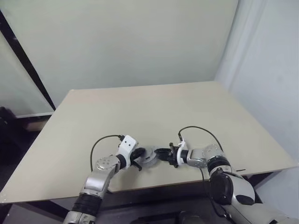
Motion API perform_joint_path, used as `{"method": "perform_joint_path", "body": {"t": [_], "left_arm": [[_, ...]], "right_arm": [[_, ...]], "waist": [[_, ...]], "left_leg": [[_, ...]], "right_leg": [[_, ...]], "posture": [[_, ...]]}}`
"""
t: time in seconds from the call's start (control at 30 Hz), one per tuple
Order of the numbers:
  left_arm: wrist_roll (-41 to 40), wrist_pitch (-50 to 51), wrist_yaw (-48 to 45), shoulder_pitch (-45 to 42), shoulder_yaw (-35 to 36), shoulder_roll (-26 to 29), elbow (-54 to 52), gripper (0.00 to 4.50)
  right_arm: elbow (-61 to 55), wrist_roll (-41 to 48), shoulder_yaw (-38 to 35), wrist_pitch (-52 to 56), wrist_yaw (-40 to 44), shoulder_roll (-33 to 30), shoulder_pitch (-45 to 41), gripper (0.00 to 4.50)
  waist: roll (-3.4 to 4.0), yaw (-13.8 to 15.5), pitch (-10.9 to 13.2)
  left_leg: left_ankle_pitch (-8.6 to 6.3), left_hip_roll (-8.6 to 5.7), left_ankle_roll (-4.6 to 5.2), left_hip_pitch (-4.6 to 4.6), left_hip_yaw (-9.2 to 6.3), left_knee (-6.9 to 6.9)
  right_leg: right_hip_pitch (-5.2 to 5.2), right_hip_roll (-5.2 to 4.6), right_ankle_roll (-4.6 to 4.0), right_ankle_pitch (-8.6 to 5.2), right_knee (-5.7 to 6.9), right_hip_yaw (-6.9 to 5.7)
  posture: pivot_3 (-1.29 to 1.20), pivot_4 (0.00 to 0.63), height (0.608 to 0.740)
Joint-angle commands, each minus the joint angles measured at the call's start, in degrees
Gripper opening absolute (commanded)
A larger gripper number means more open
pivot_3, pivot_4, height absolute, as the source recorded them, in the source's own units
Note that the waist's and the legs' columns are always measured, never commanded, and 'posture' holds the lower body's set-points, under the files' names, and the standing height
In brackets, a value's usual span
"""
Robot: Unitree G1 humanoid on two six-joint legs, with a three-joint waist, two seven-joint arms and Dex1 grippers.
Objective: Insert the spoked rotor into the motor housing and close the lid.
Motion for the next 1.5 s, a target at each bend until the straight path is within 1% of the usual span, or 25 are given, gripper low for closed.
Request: {"method": "perform_joint_path", "body": {"t": [0.03,0.1,0.2,0.23,0.3,0.37,0.4,0.5,0.57,0.63,0.73,0.83,0.93,1.1,1.2,1.5], "left_arm": [[-2.0,2.9,-1.4,0.9,2.0,1.8,-1.8,0.90],[-5.1,4.8,-1.5,1.3,6.4,3.2,-4.1,1.61],[-8.5,6.5,-0.2,1.6,11.5,3.7,-6.0,2.64],[-10.2,8.4,-0.6,2.0,13.2,4.2,-7.0,2.98],[-16.3,14.5,-0.8,3.5,18.7,4.4,-9.6,3.67],[-20.4,18.7,-0.1,4.8,22.0,4.0,-11.5,4.36],[-22.2,20.8,0.5,5.4,23.3,3.6,-12.4,4.50],[-30.4,26.8,3.9,8.4,29.2,-0.7,-15.8,4.50],[-34.4,29.5,5.7,9.5,31.3,-2.9,-17.7,4.50],[-39.6,32.5,8.5,10.8,33.7,-6.2,-18.9,4.50],[-44.2,34.4,11.7,11.8,35.5,-9.5,-19.6,4.50],[-49.4,34.5,15.4,11.9,37.7,-13.6,-19.5,4.50],[-53.8,33.8,18.3,11.1,38.9,-16.4,-19.2,4.50],[-58.9,32.4,20.7,10.4,38.3,-18.8,-19.3,4.50],[-60.6,32.1,21.6,10.2,37.2,-19.5,-18.8,4.50],[-62.0,30.9,21.6,10.3,34.3,-18.7,-17.4,4.50]], "right_arm": [[-1.2,0.9,1.0,0.0,-0.7,1.1,-0.2,1.39],[-1.8,1.4,0.9,0.2,-0.3,1.1,0.1,1.39],[-2.6,2.2,0.7,0.4,-0.1,1.1,0.5,1.39],[-2.9,2.6,0.5,0.4,0.0,1.1,0.7,1.39],[-4.2,4.2,-0.1,0.9,1.2,1.2,1.2,1.39],[-5.8,6.0,-0.4,2.1,3.0,1.5,1.6,1.39],[-6.7,6.8,-0.6,2.7,3.7,1.7,1.9,1.39],[-10.6,9.4,-1.3,3.7,5.2,2.8,2.8,1.39],[-12.4,10.6,-1.6,4.1,5.4,3.4,3.2,1.39],[-15.0,12.6,-2.0,4.3,6.2,4.4,3.4,1.39],[-17.9,14.7,-2.0,4.9,6.3,5.6,3.4,1.39],[-20.6,16.3,-0.7,6.1,6.2,6.7,3.4,1.39],[-22.3,17.2,0.4,7.0,5.7,7.2,3.4,1.39],[-24.1,17.3,2.3,7.7,5.2,7.2,3.9,1.39],[-24.7,17.3,3.2,8.0,5.0,7.2,4.6,1.39],[-26.1,18.0,4.3,8.9,3.9,7.1,6.2,1.39]], "waist": [[0.00,-0.2,0.0],[0.01,-0.6,0.0],[-0.07,-0.8,0.1],[-0.12,-0.8,0.1],[-0.18,-0.9,0.1],[-0.18,-0.9,0.2],[-0.18,-0.9,0.2],[-0.19,-0.8,0.2],[-0.24,-0.6,0.2],[-0.37,-0.3,0.3],[-0.39,0.2,0.3],[-0.41,0.7,0.3],[-0.42,0.8,0.3],[-0.42,0.8,0.3],[-0.42,0.8,0.3],[-0.43,0.8,0.3]], "left_leg": [[0.00,0.00,0.00,0.00,0.00,-0.01],[0.00,0.00,0.00,-0.03,-0.01,-0.04],[0.00,0.01,0.00,-0.10,-0.03,-0.16],[0.00,0.01,0.00,-0.12,-0.07,-0.20],[0.00,0.01,0.00,-0.15,-0.07,-0.30],[0.00,0.03,0.00,-0.18,-0.04,-0.47],[0.00,0.05,0.00,-0.21,-0.04,-0.54],[0.00,0.05,0.01,-0.62,-0.05,-0.52],[0.01,0.08,0.01,-1.13,-0.04,-0.39],[0.00,0.08,0.01,-1.19,-0.05,-0.34],[0.00,0.12,0.00,-1.20,-0.07,-0.29],[-0.01,0.07,0.01,-1.21,-0.06,-0.16],[-0.01,0.02,0.01,-1.26,-0.08,-0.02],[-0.01,-0.12,0.01,-1.26,-0.04,0.04],[-0.01,-0.14,0.01,-1.28,-0.02,0.04],[-0.01,-0.19,0.01,-1.35,0.00,0.12]], "right_leg": [[0.00,0.00,0.00,0.00,-0.01,0.00],[-0.02,-0.01,0.01,0.01,-0.03,-0.01],[-0.11,-0.02,0.04,0.02,-0.10,-0.02],[-0.12,-0.02,0.04,0.03,-0.11,-0.03],[-0.15,-0.02,0.05,0.03,-0.18,-0.04],[-0.21,-0.05,0.05,0.03,-0.28,-0.01],[-0.24,-0.07,0.06,0.03,-0.32,0.00],[-0.58,-0.11,0.07,0.03,-0.34,0.01],[-1.04,-0.15,0.09,0.05,-0.30,0.04],[-1.05,-0.18,0.09,0.05,-0.32,0.03],[-1.04,-0.25,0.09,0.05,-0.33,0.02],[-0.99,-0.26,0.09,0.05,-0.33,0.01],[-0.99,-0.23,0.08,0.06,-0.30,-0.01],[-0.98,-0.12,0.07,0.06,-0.27,-0.02],[-0.98,-0.10,0.06,0.06,-0.28,-0.04],[-0.98,-0.09,0.06,0.07,-0.28,-0.05]], "posture": [[0.00,0.000,0.740],[0.00,0.000,0.740],[0.00,0.000,0.740],[0.00,0.000,0.740],[0.00,0.000,0.740],[0.00,0.000,0.740],[0.00,0.000,0.740],[0.00,0.000,0.740],[0.00,0.000,0.740],[0.00,0.000,0.740],[0.00,0.000,0.740],[0.00,0.000,0.740],[0.00,0.000,0.740],[0.00,0.000,0.740],[0.00,0.000,0.740],[0.00,0.000,0.740]]}}
